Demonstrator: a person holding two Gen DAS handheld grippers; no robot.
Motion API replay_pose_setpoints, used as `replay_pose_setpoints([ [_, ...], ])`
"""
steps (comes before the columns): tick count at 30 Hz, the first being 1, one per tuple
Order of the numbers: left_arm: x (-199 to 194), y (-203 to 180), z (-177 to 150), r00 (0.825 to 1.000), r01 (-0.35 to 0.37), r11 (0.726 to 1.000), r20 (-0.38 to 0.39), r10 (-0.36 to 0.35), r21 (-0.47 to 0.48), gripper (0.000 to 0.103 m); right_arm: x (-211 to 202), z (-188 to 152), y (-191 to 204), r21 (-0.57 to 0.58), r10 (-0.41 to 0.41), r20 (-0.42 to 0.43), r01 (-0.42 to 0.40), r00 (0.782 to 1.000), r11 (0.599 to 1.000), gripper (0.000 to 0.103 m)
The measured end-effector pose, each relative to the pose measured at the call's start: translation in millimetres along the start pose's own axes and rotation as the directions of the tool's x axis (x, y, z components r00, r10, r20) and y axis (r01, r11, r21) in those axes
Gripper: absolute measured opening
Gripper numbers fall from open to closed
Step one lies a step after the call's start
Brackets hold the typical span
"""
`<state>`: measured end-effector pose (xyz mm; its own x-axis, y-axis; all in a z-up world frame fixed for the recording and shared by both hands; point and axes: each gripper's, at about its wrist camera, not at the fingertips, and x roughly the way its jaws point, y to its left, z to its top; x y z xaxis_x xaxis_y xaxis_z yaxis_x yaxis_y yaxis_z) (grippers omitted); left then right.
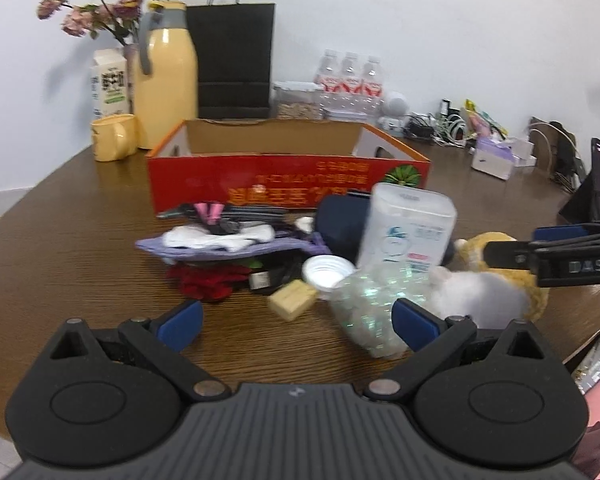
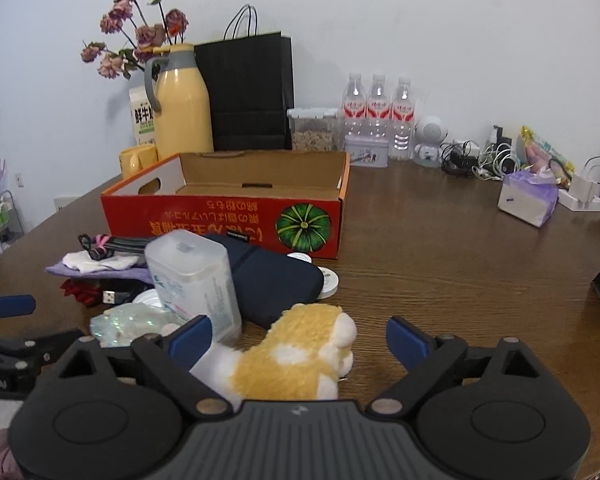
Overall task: Organize objects
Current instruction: 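Grasp the clear plastic bag with left tool while right tool grasps the plush sheep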
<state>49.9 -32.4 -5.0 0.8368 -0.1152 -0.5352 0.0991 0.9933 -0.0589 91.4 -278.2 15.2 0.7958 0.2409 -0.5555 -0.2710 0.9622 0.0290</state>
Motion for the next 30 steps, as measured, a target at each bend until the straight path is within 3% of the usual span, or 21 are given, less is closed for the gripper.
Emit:
replay_pose_setpoints([
  [4, 11, -7, 4, 0.999, 0.046, 0.999, -0.010, -0.046, -0.024, 0.099, 15, 1, -9, 0.020, 0.033, -0.053, -0.032, 0.998, 0.999, 0.074],
  [11, 28, -14, 10, 0.995, 0.097, 0.993, -0.031, -0.099, -0.068, 0.090, 29, 1, -18, 0.037, 0.090, -0.098, -0.087, 0.991, 0.996, 0.071],
  [14, 37, -13, 9, 0.990, 0.118, 0.989, -0.061, -0.124, -0.092, 0.072, 34, 0, -20, 0.052, 0.119, -0.106, -0.114, 0.987, 0.992, 0.064],
  [16, 41, -13, 8, 0.988, 0.123, 0.987, -0.079, -0.131, -0.102, 0.048, 35, 0, -20, 0.056, 0.120, -0.107, -0.114, 0.987, 0.992, 0.061],
  [17, 43, -12, 8, 0.987, 0.125, 0.987, -0.085, -0.134, -0.104, 0.045, 35, 0, -21, 0.060, 0.122, -0.104, -0.116, 0.987, 0.991, 0.060],
  [21, 38, -12, 9, 0.987, 0.140, 0.984, -0.066, -0.148, -0.109, 0.040, 34, 0, -27, 0.093, 0.130, -0.097, -0.121, 0.987, 0.988, 0.048],
  [30, 20, -8, 12, 0.987, 0.155, 0.984, -0.020, -0.157, -0.092, 0.039, 18, -1, -32, 0.128, 0.132, -0.067, -0.122, 0.989, 0.984, 0.044],
])
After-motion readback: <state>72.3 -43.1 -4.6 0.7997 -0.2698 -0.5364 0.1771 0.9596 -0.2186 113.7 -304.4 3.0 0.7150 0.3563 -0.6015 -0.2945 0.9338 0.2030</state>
